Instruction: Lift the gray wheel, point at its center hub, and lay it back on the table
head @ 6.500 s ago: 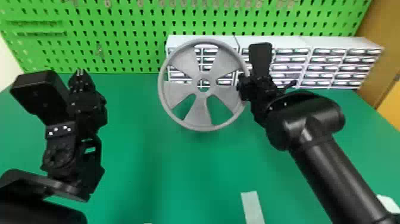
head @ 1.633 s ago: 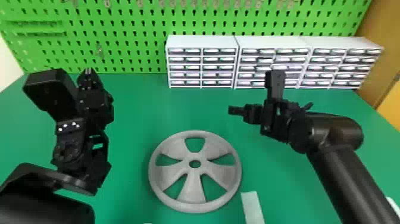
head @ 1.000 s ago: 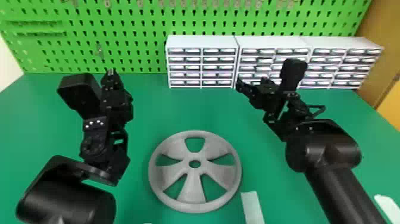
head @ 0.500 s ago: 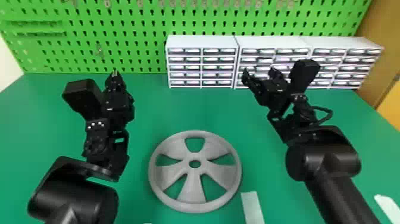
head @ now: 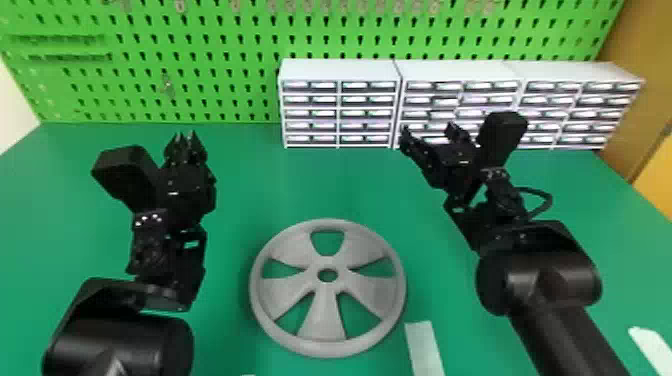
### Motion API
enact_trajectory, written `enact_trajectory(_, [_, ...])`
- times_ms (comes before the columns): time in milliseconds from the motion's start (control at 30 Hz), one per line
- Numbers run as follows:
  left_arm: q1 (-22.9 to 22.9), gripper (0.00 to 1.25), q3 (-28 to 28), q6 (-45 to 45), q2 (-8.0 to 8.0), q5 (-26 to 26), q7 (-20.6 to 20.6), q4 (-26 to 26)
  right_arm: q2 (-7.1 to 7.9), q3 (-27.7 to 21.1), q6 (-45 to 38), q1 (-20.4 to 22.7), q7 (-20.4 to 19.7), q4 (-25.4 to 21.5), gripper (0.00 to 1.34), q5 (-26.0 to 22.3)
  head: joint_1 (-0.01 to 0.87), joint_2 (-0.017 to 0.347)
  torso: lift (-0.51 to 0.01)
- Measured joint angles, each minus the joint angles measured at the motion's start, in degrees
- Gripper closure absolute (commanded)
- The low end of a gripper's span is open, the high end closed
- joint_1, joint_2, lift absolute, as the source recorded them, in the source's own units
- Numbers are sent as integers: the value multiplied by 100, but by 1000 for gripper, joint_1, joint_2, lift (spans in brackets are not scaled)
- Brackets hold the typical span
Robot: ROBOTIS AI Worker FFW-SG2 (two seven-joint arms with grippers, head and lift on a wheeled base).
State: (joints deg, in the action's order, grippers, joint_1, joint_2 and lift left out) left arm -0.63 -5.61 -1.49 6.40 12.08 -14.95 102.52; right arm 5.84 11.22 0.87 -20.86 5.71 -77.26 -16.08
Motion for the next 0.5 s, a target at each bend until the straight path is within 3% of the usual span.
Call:
enact_trajectory(200, [3, 733, 279, 0, -265, -84, 416, -60, 36, 49, 34, -11, 0, -8, 338, -1, 692, 48, -96])
enact_trajectory(400, [-6, 542, 435, -14, -415, -99, 642, -122, 51, 71, 61, -5, 0, -12, 338, 2, 692, 48, -96])
enact_trajectory(500, [-24, 529, 470, -17, -453, -112, 668, -175, 55, 74, 69, -3, 0, -15, 338, 6, 692, 48, -96])
